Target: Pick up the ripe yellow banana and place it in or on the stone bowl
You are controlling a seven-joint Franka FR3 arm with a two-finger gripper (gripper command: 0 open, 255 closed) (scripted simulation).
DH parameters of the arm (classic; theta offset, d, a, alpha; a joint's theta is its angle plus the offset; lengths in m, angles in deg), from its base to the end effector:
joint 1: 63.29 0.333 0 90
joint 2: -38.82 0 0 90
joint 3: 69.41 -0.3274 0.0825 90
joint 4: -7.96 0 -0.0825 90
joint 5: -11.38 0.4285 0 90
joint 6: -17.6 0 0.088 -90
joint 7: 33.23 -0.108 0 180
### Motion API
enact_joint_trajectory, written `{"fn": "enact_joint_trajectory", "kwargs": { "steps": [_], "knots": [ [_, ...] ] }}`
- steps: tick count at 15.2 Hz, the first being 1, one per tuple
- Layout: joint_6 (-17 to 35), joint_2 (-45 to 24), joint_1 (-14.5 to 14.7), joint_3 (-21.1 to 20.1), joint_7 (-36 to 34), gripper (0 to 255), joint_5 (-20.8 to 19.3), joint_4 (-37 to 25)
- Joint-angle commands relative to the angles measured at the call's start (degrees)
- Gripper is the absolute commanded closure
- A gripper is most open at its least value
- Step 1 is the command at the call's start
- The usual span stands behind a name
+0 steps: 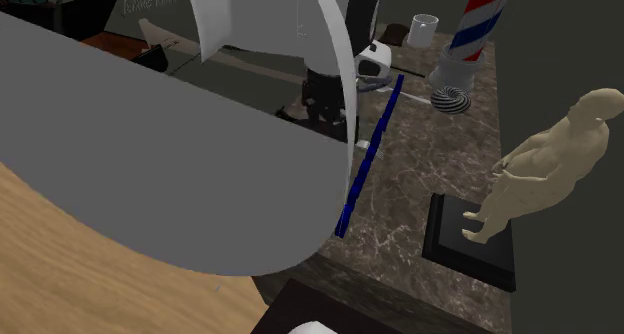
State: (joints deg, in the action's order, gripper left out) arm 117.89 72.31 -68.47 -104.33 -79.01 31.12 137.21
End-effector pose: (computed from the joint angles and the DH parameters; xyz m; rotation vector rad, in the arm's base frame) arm 0.3572 0.2771 0.5364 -3.0558 0.6599 0.0134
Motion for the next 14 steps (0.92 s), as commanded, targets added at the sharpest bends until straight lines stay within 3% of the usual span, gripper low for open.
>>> {"fn": "enact_joint_trajectory", "kwargs": {
  "steps": [1, 6, 8, 10, 12, 14],
  "knots": [
    [1.88, -3.69, -1.89, -4.18, -6.27, 0, -0.42, -2.67],
    [6.43, -15.25, -8.06, -15.81, -22.75, 0, -5.67, -10.26],
    [7.91, -21.64, -10.96, -21.21, -30.72, 0, -10.43, -13.92],
    [8.76, -30.1, -13.27, -26.79, -40.32, 0, -18.02, -18.03],
    [8.08, -40.74, -12.07, -29.85, -51.32, 0, -28.41, -22.83],
    [6.15, -49.38, -6.0, -27.29, -59.82, 0, -36.4, -28.27]
  ]
}}
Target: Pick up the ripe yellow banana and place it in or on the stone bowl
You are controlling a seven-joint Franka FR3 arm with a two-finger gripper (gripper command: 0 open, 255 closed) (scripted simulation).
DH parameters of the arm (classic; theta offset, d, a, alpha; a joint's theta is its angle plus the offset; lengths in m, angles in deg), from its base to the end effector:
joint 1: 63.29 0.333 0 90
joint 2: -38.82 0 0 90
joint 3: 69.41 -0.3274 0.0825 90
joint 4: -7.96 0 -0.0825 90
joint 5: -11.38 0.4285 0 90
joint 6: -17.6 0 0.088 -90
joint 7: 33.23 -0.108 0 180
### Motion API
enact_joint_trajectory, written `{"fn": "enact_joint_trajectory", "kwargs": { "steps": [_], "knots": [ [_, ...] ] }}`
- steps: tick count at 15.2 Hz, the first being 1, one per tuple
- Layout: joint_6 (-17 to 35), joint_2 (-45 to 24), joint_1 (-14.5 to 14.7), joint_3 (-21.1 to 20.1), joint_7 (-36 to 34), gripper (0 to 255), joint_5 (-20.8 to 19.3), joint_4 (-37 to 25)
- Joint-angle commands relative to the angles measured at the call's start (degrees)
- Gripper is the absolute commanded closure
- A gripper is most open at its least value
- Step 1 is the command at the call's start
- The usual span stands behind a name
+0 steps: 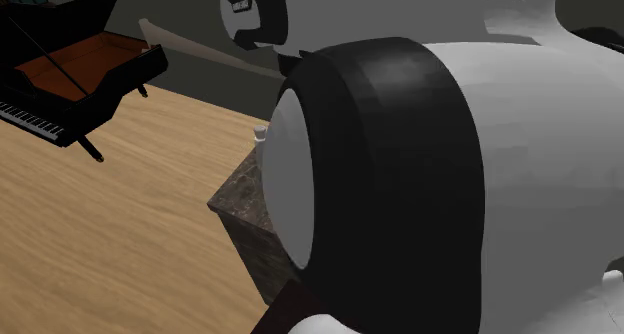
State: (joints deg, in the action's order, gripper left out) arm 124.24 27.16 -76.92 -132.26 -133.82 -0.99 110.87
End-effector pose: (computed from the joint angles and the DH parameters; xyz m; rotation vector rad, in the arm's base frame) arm 0.4493 0.4452 0.4808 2.8436 -1.2666 0.0285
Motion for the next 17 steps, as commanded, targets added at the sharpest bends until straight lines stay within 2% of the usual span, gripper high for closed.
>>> {"fn": "enact_joint_trajectory", "kwargs": {
  "steps": [1, 2, 10, 17],
  "knots": [
    [-1.24, -7.57, 5.76, 2.65, -8.15, 0, -7.03, -4.81],
    [-2.0, -9.74, 8.07, 4.13, -10.12, 0, -8.68, -6.96],
    [3.12, -11.07, 8.34, 5.5, -11.19, 0, -10.22, -2.61],
    [3.12, -11.07, 8.33, 5.49, -11.19, 0, -10.22, -2.61]
  ]
}}
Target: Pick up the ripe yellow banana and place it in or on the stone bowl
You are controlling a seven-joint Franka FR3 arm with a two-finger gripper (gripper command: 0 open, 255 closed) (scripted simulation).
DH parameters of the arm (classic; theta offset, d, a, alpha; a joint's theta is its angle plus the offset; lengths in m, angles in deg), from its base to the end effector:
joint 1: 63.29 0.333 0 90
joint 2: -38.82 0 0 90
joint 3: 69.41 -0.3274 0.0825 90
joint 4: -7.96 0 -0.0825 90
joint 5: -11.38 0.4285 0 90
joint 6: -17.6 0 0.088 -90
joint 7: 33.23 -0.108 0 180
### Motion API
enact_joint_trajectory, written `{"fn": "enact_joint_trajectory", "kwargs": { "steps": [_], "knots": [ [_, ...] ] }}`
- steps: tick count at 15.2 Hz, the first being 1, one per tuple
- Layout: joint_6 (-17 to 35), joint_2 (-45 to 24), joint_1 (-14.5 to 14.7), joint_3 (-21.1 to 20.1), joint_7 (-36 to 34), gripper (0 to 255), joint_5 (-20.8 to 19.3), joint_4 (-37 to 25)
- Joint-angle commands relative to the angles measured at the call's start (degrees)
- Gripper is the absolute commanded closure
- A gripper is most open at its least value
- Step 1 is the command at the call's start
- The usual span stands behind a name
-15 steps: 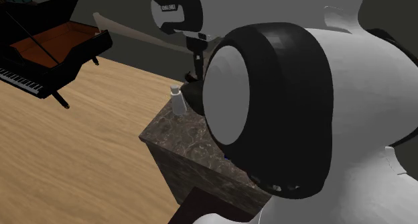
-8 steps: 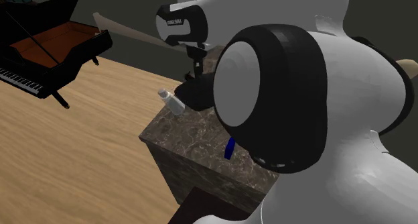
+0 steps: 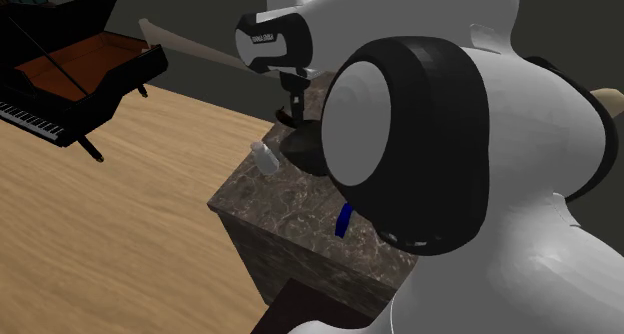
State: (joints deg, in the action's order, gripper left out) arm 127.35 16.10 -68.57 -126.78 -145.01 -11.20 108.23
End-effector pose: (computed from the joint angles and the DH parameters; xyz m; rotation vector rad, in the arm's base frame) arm 0.4721 0.4695 0.4205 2.7757 -1.3908 0.0481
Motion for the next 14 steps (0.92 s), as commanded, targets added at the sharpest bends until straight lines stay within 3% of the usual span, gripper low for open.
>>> {"fn": "enact_joint_trajectory", "kwargs": {
  "steps": [1, 10, 14],
  "knots": [
    [-0.01, -0.04, 0.0, 0.03, 0.0, 255, -0.03, 0.0],
    [0.0, -0.01, -0.01, 0.02, 0.0, 255, -0.01, 0.03],
    [-2.56, 0.99, -0.29, -0.64, 0.79, 255, 1.08, -2.01]
  ]
}}
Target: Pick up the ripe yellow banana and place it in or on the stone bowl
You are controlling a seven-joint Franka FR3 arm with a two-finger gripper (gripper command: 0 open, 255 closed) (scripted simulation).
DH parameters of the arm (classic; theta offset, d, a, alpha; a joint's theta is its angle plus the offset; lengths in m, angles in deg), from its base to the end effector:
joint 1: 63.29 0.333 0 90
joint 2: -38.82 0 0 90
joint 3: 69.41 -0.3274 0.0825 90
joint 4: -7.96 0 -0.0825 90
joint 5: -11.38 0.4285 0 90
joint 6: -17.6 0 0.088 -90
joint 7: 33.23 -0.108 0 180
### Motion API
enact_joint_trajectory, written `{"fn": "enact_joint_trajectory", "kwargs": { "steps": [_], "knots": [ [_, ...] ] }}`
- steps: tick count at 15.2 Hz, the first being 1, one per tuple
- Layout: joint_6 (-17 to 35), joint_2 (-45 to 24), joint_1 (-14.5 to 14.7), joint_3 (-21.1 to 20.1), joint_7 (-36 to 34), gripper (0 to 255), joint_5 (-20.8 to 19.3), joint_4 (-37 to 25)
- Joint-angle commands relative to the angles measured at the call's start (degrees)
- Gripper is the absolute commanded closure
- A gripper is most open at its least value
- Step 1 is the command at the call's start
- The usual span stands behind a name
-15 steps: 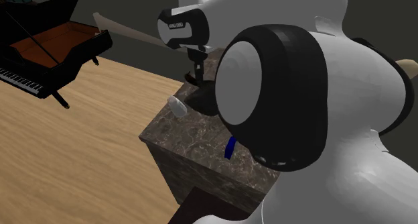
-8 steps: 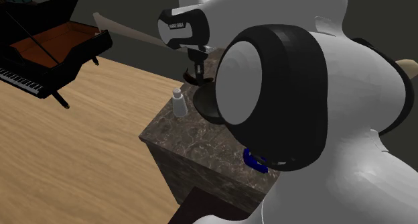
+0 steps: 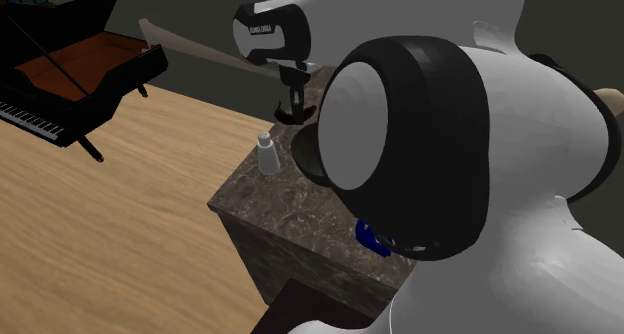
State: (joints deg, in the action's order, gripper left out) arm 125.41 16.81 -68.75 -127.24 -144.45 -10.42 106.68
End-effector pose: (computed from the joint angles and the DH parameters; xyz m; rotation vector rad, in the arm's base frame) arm 0.4728 0.4698 0.4376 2.7749 -1.3914 0.0484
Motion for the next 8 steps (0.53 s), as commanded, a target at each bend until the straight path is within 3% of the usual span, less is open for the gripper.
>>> {"fn": "enact_joint_trajectory", "kwargs": {
  "steps": [1, 8],
  "knots": [
    [-1.28, 0.5, -0.16, -0.32, 0.42, 255, 0.54, -1.01],
    [-6.08, 1.64, -0.09, -1.06, 1.5, 255, 1.86, -5.3]
  ]
}}
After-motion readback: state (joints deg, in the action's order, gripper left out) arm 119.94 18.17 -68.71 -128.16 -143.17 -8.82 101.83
